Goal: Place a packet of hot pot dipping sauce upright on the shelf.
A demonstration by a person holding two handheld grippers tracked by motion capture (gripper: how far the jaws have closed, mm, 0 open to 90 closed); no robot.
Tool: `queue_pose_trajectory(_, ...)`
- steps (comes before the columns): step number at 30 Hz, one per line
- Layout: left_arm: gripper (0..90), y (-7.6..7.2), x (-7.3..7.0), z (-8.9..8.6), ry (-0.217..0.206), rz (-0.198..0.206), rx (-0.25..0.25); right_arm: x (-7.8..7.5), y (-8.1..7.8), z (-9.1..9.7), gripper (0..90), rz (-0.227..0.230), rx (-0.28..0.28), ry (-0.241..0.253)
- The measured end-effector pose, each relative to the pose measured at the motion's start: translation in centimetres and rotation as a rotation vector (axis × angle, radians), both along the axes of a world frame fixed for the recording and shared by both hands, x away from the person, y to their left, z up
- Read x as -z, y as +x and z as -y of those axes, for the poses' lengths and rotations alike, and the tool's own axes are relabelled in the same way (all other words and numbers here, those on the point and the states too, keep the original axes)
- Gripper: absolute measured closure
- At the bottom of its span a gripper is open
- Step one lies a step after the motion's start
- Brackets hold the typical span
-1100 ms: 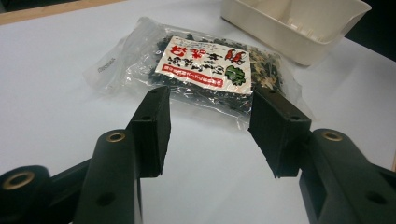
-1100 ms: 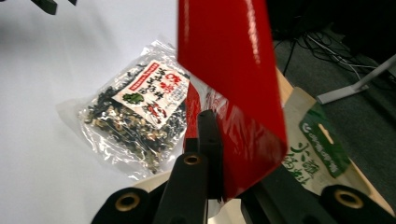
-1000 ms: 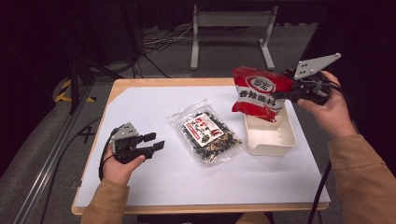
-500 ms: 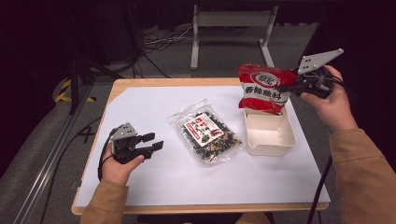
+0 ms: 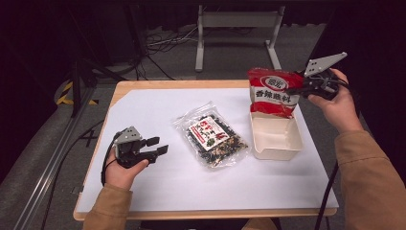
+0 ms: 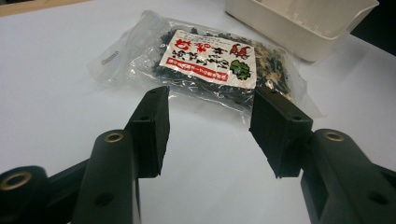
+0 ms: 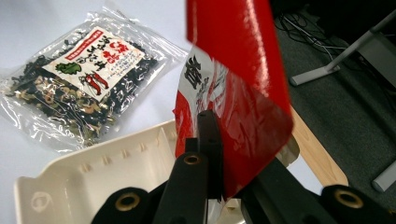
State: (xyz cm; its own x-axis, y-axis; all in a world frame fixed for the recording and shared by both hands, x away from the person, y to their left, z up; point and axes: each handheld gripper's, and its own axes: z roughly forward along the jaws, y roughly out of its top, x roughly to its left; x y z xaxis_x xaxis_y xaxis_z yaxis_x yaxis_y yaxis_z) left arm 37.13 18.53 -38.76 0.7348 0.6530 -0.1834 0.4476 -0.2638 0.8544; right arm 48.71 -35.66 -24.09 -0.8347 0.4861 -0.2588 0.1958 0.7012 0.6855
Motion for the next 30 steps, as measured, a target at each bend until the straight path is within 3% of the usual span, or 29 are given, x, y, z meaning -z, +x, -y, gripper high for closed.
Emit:
queue_pose_trajectory(11,48.0,0.1,0.1,0.0,0.004,-0.004,0.003,1.9,1.7,0.1,89.3,-0.007,0.013,-0.017)
queue_pose_trajectory(25,47.9,0.1,0.3,0.2,0.001,-0.012,0.006,3.6,2.4,0.4,89.1,-0.006,0.038,0.014)
queue_pose_trajectory(30,47.9,0.1,0.3,0.1,0.002,-0.012,0.004,4.7,2.6,0.6,89.1,-0.035,0.060,0.011)
